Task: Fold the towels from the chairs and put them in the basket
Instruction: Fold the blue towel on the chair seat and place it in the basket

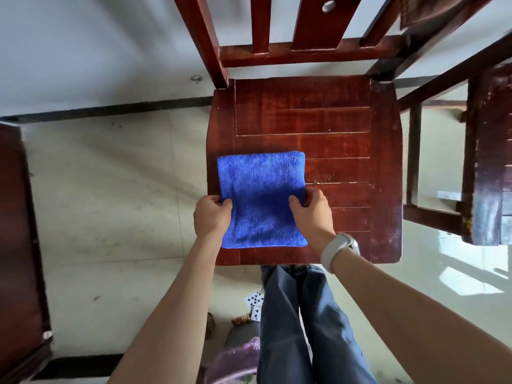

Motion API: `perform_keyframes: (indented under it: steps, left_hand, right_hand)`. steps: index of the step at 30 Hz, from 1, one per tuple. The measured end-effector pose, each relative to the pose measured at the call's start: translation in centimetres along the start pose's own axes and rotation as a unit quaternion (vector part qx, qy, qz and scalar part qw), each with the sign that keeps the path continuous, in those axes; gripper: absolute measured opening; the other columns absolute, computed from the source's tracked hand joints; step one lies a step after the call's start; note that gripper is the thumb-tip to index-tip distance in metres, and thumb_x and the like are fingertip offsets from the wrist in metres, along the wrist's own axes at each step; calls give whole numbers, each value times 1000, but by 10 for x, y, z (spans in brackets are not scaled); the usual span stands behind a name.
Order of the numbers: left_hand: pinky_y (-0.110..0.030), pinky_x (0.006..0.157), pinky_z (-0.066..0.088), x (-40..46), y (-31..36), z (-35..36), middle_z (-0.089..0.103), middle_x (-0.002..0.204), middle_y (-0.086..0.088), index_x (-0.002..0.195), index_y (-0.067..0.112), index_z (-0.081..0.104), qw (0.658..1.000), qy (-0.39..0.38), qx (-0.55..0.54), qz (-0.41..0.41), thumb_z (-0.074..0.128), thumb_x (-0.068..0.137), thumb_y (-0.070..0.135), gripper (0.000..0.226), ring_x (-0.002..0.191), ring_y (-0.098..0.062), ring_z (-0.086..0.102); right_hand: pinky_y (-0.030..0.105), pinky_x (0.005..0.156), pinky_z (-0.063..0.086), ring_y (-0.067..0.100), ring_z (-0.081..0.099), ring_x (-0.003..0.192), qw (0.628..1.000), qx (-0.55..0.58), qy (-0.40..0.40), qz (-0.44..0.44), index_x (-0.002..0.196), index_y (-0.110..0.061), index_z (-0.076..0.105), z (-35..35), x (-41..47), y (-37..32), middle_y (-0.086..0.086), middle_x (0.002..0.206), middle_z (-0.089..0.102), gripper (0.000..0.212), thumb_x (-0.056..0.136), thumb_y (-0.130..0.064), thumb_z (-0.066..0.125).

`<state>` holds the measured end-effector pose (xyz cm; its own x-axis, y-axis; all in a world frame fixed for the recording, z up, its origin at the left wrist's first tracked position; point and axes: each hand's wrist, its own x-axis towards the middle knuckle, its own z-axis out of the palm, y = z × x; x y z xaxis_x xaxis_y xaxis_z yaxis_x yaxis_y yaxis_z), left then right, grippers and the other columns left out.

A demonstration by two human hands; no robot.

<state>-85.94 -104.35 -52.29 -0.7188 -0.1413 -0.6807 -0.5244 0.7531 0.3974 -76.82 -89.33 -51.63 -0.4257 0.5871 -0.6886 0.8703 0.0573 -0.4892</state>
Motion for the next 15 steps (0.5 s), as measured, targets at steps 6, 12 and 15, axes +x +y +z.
perform_keyframes:
  steps: [6,12,15]
  left_hand:
    - [-26,49,27,-1,5,-5,39,44,3,44,18,40,1000,-10,-25,-8,59,74,12,37,45,-16,33]
    - [-4,53,41,-32,9,-10,59,73,7,82,18,55,988,-41,-137,64,63,81,10,10,65,-3,54]
    - [-2,59,42,-61,19,-10,61,81,6,93,14,58,977,-52,-188,91,62,83,7,13,72,-2,57]
  right_hand:
    - [24,66,40,21,54,86,999,34,-25,26,113,-4,52,0,3,0,12,108,58,33,86,-22,58]
    - [22,63,45,11,51,74,986,158,-51,34,108,-9,49,-24,-10,12,1,91,54,23,87,-14,56]
    - [20,63,44,14,54,81,975,214,-45,49,106,-7,51,-53,-28,20,4,95,57,20,87,-9,56]
